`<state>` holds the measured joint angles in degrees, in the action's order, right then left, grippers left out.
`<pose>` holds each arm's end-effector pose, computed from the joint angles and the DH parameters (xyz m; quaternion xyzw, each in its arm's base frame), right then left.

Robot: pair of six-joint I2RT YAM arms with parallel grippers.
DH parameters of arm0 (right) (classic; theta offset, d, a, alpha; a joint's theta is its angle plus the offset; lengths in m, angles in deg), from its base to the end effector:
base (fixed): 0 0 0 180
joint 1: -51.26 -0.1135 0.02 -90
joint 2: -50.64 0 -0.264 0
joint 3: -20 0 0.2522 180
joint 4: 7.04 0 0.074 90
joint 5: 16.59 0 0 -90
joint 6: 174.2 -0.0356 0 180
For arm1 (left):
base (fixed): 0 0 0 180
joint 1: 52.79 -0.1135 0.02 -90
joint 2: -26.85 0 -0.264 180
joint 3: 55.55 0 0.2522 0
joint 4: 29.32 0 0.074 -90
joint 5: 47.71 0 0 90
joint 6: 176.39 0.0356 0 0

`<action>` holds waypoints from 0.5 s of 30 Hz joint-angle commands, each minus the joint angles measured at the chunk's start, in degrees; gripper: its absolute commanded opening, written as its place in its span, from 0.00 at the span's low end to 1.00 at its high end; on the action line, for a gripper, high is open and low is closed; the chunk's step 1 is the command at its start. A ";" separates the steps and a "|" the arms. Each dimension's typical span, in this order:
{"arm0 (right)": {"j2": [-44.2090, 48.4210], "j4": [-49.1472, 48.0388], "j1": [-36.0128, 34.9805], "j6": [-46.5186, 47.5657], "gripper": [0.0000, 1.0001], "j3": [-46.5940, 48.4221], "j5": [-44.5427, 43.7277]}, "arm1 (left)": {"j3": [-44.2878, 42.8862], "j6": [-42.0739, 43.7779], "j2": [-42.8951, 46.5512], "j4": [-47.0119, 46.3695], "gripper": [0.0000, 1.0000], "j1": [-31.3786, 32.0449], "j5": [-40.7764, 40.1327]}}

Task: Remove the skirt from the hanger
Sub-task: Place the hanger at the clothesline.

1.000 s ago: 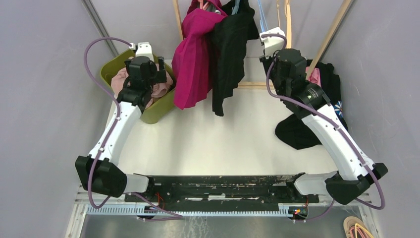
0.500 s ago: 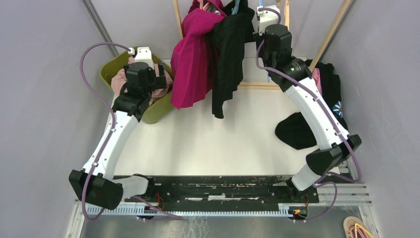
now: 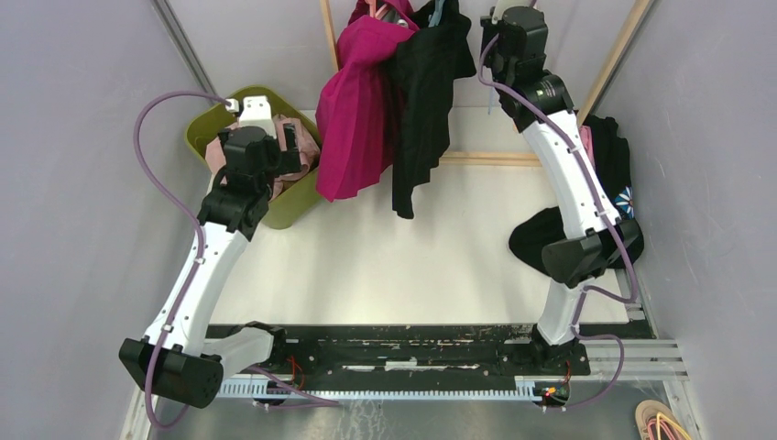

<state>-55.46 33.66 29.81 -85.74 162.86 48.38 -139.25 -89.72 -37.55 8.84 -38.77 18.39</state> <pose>0.3790 0.1327 0.5108 0.0223 0.7284 -0.0225 0.6844 0.2410 -0.0453 0.4005 -0.0458 0.8035 0.0807 0.5880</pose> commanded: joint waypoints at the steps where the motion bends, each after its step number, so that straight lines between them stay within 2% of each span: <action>1: -3.56 -3.03 0.57 -3.26 0.01 6.70 2.79 | 0.81 0.94 1.75 -0.62 0.97 0.31 -2.59; 10: -8.80 -4.53 3.27 -6.49 0.01 11.71 4.45 | 2.73 1.27 3.41 -0.47 0.97 0.29 -4.93; 15: -9.12 -11.32 3.96 -7.41 0.01 9.78 4.43 | 4.01 1.31 3.88 -1.56 0.97 0.32 -6.21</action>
<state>-64.77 31.67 32.84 -90.88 171.23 52.70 -136.16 -89.68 -35.19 9.26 -38.77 14.61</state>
